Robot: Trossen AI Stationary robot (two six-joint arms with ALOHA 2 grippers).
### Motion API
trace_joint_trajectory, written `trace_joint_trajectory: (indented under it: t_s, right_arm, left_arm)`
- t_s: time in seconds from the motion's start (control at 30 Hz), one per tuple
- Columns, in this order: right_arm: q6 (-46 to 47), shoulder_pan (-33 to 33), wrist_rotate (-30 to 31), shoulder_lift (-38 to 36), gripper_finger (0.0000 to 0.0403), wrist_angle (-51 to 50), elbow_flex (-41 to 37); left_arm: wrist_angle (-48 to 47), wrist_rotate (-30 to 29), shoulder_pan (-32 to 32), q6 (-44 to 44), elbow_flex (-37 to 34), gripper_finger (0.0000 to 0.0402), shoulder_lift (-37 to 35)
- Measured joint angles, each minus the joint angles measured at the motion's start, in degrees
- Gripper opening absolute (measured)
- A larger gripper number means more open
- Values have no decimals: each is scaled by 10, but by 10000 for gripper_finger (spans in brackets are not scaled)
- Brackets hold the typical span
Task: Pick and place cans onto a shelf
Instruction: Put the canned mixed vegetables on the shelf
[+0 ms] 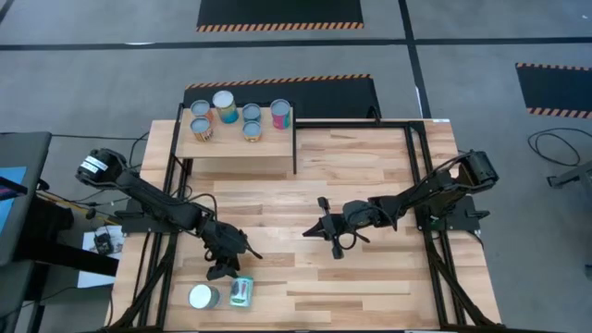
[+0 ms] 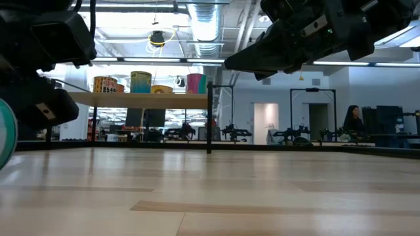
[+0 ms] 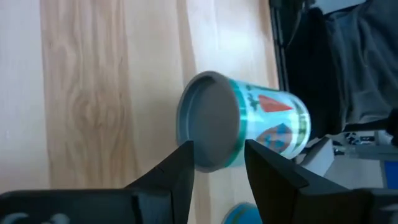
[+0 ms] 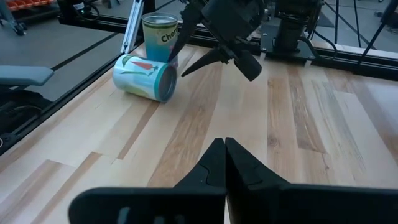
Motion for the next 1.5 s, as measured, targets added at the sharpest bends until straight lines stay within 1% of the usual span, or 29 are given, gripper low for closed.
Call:
trace_joint_trajectory:
  t_s: [0.23, 0.53, 0.67, 0.87, 1.0, 1.07, 1.13, 1.2, 1.37, 1.4, 1.5]
  right_arm:
    - [0, 0, 0, 0, 10, 0, 0]
    - [0, 0, 0, 0, 10, 0, 0]
    - [0, 0, 0, 0, 10, 0, 0]
    - [-1, 0, 0, 0, 10, 0, 0]
    - [-1, 0, 0, 0, 10, 0, 0]
    - [-1, 0, 0, 0, 10, 0, 0]
    - [-1, 0, 0, 0, 10, 0, 0]
    - [-2, 0, 0, 0, 10, 0, 0]
    - [-2, 0, 2, 0, 10, 0, 0]
    - [0, 0, 2, 0, 10, 0, 0]
    - [16, 4, 2, 0, 10, -2, 0]
  left_arm:
    - [32, -2, 0, 25, 0, 128, 0]
    - [41, -2, 0, 15, 0, 128, 3]
    - [42, -1, 0, 12, 0, 128, 19]
    - [104, 20, 0, 15, 0, 128, 59]
    - [115, 20, 0, 25, -1, 127, 67]
    - [117, 14, 0, 32, -1, 120, 67]
    - [120, 12, 0, 35, -1, 102, 67]
    - [126, 6, 0, 35, -1, 77, 67]
    - [131, -30, 0, 35, -1, 10, 67]
    - [132, -40, 0, 34, -1, 6, 67]
    - [131, -66, 0, 34, -1, 8, 67]
